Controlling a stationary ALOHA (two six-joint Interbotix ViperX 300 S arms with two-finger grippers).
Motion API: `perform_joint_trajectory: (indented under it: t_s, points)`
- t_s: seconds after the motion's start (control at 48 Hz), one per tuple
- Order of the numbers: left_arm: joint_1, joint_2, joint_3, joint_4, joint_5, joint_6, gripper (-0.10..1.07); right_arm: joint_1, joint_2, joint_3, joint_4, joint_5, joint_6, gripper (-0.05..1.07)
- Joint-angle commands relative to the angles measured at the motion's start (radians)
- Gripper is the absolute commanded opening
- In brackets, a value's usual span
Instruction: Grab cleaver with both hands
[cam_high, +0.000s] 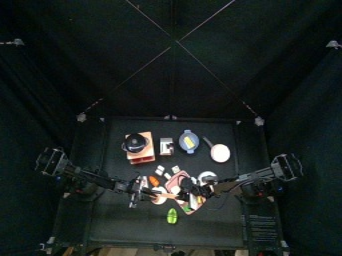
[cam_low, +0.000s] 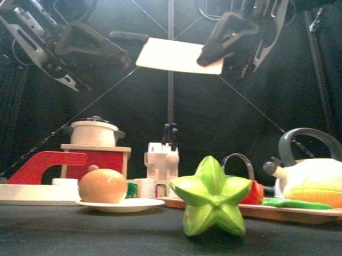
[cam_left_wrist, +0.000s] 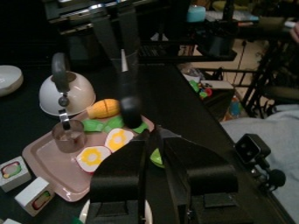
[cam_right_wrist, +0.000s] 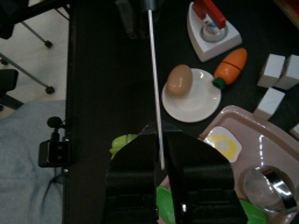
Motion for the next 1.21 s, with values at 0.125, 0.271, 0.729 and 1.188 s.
perform_joint_trajectory:
  t_s: [0.125, 0.271, 0.729, 1.188]
  points:
    - [-0.04, -0.037, 0.025, -0.11, -0.006, 0.02, 0.87, 0.048, -0.021, 0.003, 0.028, 0.005, 0.0, 0.35]
    - [-0.044, -0.049, 0.005, -0.13, -0.002, 0.023, 0.92, 0.067, -0.014, 0.009, 0.048, 0.012, 0.0, 0.35]
    - [-0.037, -0.008, -0.155, -0.109, 0.21, 0.028, 0.92, 0.077, 0.006, 0.011, 0.054, 0.025, 0.0, 0.35]
    - [-0.02, 0.049, -0.166, -0.1, 0.21, 0.026, 0.87, 0.08, 0.026, 0.006, 0.054, 0.025, 0.0, 0.35]
